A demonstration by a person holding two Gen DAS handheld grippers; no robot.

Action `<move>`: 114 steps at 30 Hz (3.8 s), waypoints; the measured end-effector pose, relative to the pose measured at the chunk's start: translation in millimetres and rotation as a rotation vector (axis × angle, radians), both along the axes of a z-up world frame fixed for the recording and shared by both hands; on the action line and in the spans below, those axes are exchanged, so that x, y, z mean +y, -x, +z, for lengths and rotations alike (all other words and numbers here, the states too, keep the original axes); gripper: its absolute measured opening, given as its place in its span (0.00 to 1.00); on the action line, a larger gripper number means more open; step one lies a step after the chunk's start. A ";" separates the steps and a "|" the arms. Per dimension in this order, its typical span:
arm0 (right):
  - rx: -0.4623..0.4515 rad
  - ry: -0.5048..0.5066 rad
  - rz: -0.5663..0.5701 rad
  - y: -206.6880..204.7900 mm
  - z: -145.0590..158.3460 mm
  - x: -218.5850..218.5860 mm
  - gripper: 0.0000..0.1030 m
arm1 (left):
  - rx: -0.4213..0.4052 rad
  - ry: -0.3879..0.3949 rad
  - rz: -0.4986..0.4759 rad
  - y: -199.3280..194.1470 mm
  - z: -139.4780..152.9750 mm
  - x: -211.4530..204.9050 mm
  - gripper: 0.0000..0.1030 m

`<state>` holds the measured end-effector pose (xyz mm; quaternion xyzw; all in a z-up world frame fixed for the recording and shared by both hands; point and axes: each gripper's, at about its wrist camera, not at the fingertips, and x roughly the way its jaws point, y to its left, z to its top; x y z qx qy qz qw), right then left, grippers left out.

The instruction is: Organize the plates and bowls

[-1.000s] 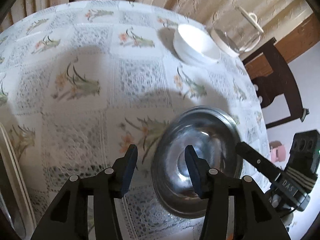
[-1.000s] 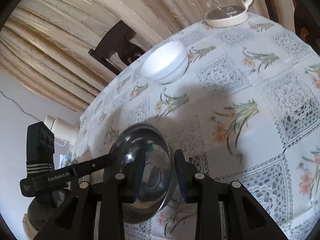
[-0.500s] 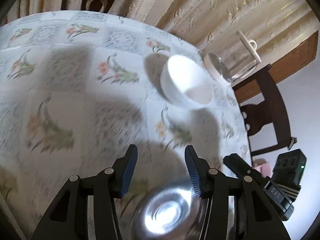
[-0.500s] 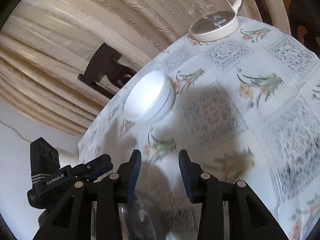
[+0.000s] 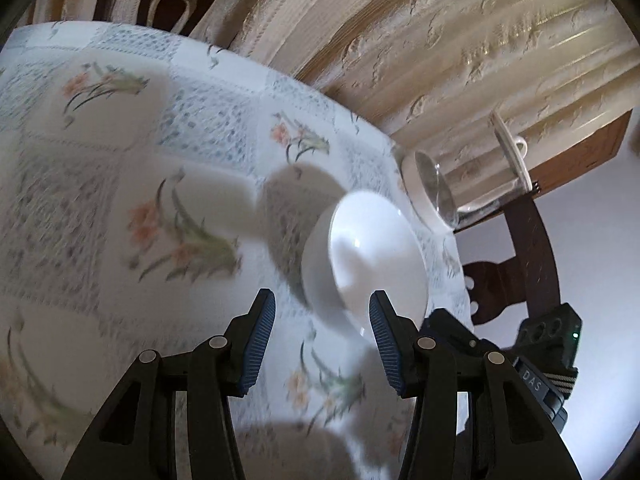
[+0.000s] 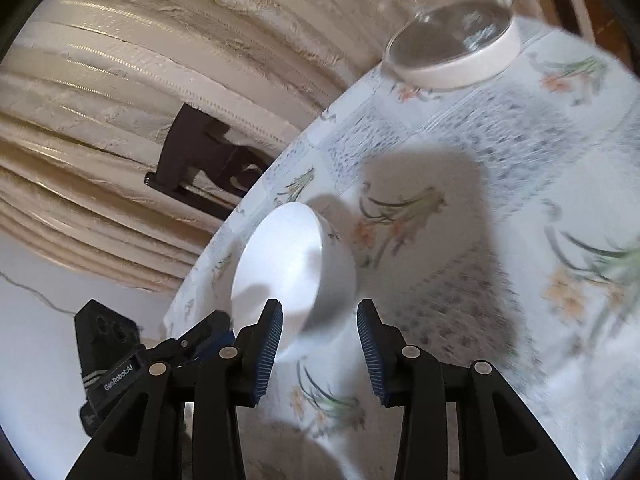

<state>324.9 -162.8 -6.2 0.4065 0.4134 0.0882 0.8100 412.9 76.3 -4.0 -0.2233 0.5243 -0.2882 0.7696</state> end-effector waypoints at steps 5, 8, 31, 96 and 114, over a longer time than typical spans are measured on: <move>0.016 0.027 0.016 -14.3 -6.1 9.2 0.42 | -0.010 0.009 -0.014 -14.5 -5.8 -14.4 0.49; 0.028 0.037 0.020 -17.2 -10.3 9.1 0.42 | -0.001 -0.001 -0.028 -21.9 -10.8 -21.9 0.49; -0.029 0.139 0.033 18.5 24.0 14.1 0.36 | -0.064 -0.098 -0.085 18.0 12.1 -34.4 0.48; -0.064 0.203 0.053 189.8 23.4 65.3 0.47 | -0.135 -0.096 -0.035 206.2 42.2 69.6 0.53; -0.008 0.111 0.028 175.9 -8.9 67.6 0.56 | -0.084 -0.108 0.068 194.4 6.0 70.5 0.57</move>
